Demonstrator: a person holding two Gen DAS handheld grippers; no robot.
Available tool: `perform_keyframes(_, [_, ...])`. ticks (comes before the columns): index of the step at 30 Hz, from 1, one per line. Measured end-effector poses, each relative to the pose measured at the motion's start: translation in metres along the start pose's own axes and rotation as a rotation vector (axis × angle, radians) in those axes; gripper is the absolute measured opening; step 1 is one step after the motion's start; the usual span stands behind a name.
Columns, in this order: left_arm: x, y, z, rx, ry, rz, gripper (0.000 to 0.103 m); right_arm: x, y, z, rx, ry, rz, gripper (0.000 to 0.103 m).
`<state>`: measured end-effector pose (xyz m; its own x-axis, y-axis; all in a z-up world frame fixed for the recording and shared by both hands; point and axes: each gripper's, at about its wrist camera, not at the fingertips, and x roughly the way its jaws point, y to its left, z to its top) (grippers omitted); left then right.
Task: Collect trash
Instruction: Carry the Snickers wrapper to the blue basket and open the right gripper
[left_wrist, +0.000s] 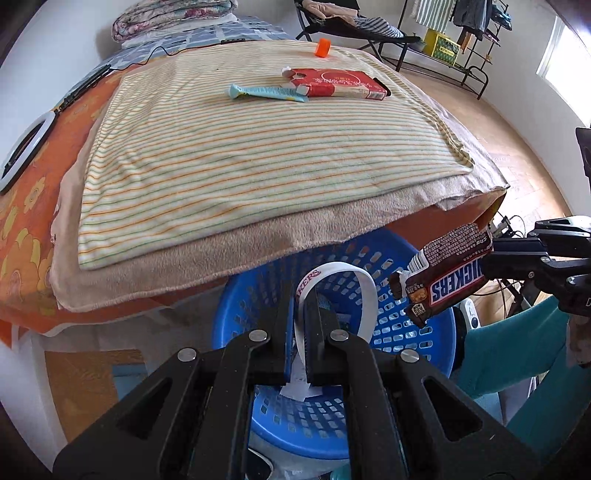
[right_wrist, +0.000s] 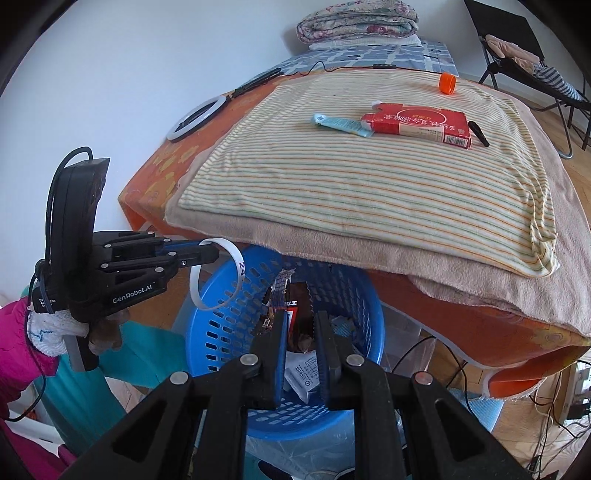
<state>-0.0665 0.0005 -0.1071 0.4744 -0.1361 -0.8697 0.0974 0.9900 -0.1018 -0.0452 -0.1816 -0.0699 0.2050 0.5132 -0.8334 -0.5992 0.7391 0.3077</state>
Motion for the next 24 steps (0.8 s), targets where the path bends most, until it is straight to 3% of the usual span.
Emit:
perform_keyframes(17, [0.013,0.003,-0.022,-0.015,0.06,0.003,0.002,0.021,0.003,-0.014,0.009,0.059,-0.001,0.018])
perform_keyframes(24, [0.018,0.001,-0.022,-0.012,0.086,-0.005,0.005,0.022,0.0,-0.012,0.034,0.061,-0.007,0.041])
